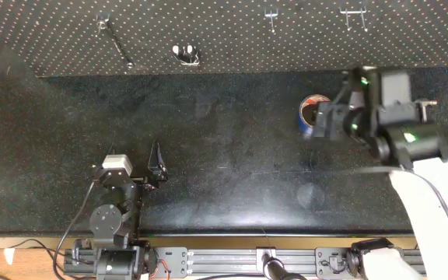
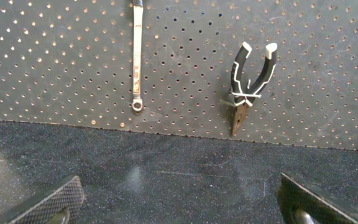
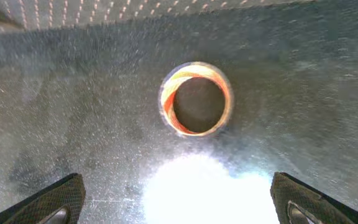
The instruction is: Place Tools Onto Pegboard
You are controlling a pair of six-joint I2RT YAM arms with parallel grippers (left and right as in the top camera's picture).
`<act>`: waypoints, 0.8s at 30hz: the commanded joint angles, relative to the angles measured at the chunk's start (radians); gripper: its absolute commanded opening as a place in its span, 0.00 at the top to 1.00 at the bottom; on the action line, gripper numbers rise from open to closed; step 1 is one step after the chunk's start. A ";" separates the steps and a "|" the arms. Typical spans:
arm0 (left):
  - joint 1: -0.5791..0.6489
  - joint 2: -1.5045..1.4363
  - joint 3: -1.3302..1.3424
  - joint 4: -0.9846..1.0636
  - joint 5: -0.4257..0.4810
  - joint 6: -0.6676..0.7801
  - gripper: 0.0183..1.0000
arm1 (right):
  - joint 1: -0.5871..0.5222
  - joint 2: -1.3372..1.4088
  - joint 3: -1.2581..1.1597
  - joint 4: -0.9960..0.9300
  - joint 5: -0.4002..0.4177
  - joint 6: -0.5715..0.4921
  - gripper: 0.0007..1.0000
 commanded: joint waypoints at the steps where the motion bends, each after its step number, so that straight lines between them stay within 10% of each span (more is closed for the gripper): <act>1: 0.002 -0.008 -0.002 -0.008 0.011 0.013 0.00 | 0.069 0.233 0.091 -0.003 0.006 0.011 0.02; 19: 0.002 -0.008 -0.002 -0.008 0.011 0.013 0.00 | 0.141 0.567 0.135 0.111 0.082 -0.060 0.02; 24: 0.002 -0.008 -0.002 -0.008 0.010 0.013 0.00 | 0.141 0.581 0.135 0.102 0.119 -0.061 0.46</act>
